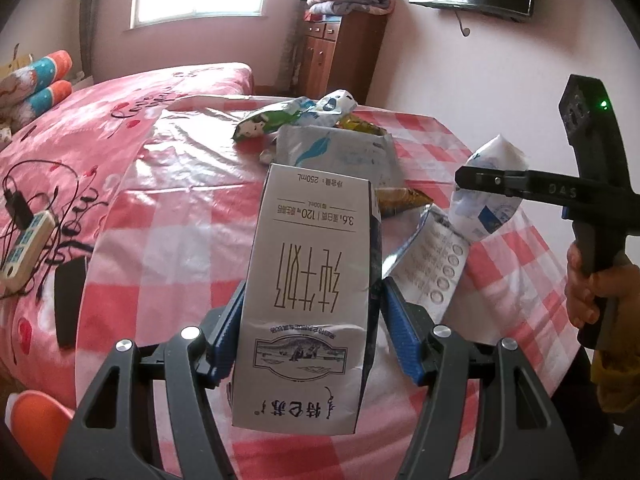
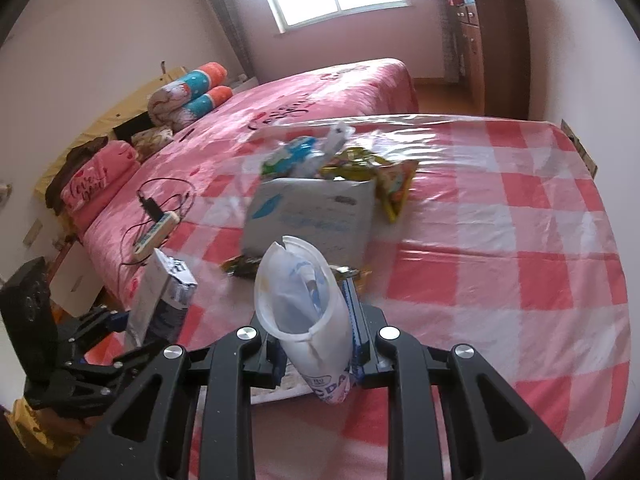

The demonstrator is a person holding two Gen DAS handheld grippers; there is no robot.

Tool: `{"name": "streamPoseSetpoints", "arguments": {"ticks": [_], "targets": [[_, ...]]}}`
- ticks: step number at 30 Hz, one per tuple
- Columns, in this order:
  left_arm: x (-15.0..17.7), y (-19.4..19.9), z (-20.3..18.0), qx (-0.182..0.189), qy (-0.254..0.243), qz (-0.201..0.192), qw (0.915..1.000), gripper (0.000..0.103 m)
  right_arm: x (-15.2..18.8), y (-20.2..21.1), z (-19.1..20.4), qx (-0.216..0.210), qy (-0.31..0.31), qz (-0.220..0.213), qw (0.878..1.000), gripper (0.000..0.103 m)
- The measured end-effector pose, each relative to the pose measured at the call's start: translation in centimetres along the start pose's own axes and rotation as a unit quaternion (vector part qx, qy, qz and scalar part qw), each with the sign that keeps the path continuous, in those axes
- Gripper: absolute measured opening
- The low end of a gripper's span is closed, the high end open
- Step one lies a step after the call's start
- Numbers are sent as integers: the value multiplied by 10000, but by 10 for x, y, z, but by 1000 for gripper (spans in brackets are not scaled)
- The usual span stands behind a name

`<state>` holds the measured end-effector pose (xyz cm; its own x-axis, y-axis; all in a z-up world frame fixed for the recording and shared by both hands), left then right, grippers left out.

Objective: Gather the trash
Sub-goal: 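Carry the carton and plastic bag over the orange bucket and open both tools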

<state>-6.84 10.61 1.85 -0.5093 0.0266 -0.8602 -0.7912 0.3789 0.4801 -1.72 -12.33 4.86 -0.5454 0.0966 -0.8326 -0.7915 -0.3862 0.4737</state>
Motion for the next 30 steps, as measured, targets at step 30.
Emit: {"name": "streamPoseSetpoints", "arguments": {"ticks": [30], "targets": [[79,152,135,-1673,1112,-234,9793,65,90,-44,244,-1997,1114,1186,9663,25]]}}
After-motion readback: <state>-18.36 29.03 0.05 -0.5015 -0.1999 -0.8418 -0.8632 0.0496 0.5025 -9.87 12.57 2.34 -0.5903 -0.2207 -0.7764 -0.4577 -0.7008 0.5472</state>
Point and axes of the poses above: each gripper's, at about its wrist camera, not at the fingertips, and y roughly against the way its jaws point, z to its left, x to its underside, the point moved 2 cm from there along -y, roughly the way its jaws point, and after that the axes turned 15 degrees about -z, right-handed, at the moved point
